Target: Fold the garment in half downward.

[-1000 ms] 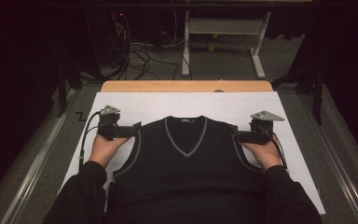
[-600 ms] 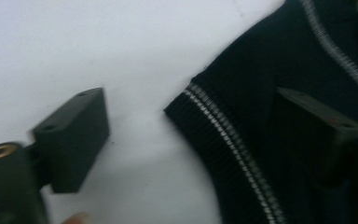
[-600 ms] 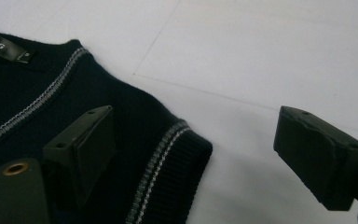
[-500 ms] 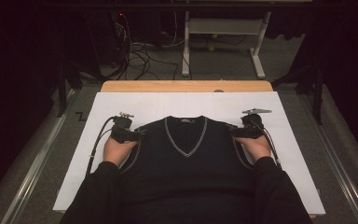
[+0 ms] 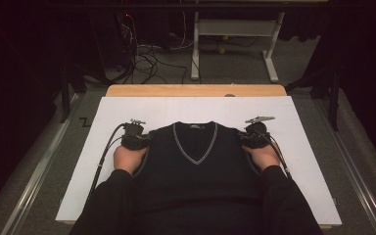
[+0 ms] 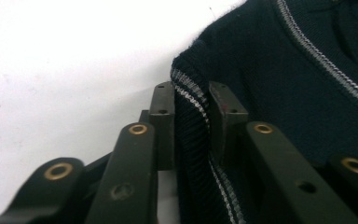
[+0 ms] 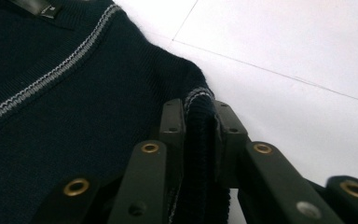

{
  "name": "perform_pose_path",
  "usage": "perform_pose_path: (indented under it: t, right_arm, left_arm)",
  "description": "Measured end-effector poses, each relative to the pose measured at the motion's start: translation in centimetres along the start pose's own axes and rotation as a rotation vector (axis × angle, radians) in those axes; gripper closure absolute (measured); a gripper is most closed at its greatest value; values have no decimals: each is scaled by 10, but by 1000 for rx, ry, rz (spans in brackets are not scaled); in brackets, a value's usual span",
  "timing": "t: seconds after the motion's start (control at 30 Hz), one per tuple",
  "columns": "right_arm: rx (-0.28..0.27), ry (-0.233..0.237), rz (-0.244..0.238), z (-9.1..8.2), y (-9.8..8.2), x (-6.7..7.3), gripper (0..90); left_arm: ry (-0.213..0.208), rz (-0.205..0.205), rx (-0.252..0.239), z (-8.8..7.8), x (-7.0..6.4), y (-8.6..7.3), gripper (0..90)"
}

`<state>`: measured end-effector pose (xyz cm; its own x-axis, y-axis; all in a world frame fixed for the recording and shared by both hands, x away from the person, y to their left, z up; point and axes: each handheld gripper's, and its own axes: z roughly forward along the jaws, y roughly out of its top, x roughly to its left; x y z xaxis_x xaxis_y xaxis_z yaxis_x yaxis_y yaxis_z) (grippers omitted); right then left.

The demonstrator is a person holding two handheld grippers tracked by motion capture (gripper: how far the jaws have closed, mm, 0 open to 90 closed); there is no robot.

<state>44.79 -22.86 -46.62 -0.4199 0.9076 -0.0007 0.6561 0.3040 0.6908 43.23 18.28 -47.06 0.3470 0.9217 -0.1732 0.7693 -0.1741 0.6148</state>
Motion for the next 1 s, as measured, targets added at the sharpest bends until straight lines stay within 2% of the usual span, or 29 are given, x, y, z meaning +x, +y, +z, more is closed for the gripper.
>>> perform_pose_path:
  t: [0.07,0.1,0.2,0.23,0.3,0.37,0.47,0.7,0.87,1.0]
  right_arm:
    - [-33,-14,6,-5,1,-3,786]
    - [-33,-14,6,-5,1,-3,786]
    - [-93,-12,15,-16,6,-8,786]
    - [-107,-22,6,-20,9,-8,786]
    - [-168,-45,1,-34,20,-11,786]
    - [-181,-49,10,-39,25,-13,786]
    - [-226,-72,17,-54,38,-17,786]
    - [-370,-97,-3,-87,64,-17,786]
    - [-440,-95,-15,-103,78,-14,785]
    - [-423,-82,-23,-101,75,-11,785]
  left_arm:
    - [17,14,-27,-4,1,2,709]
    - [25,23,-46,-7,2,4,709]
    - [24,30,-120,-21,2,15,709]
    - [24,39,-153,-27,0,19,710]
    - [32,62,-212,-38,-6,28,710]
    - [43,77,-263,-48,-11,35,710]
    - [27,69,-342,-60,-14,45,711]
    - [31,70,-469,-93,-16,69,711]
    - [29,75,-498,-106,-16,77,709]
    - [9,75,-466,-97,-16,70,708]
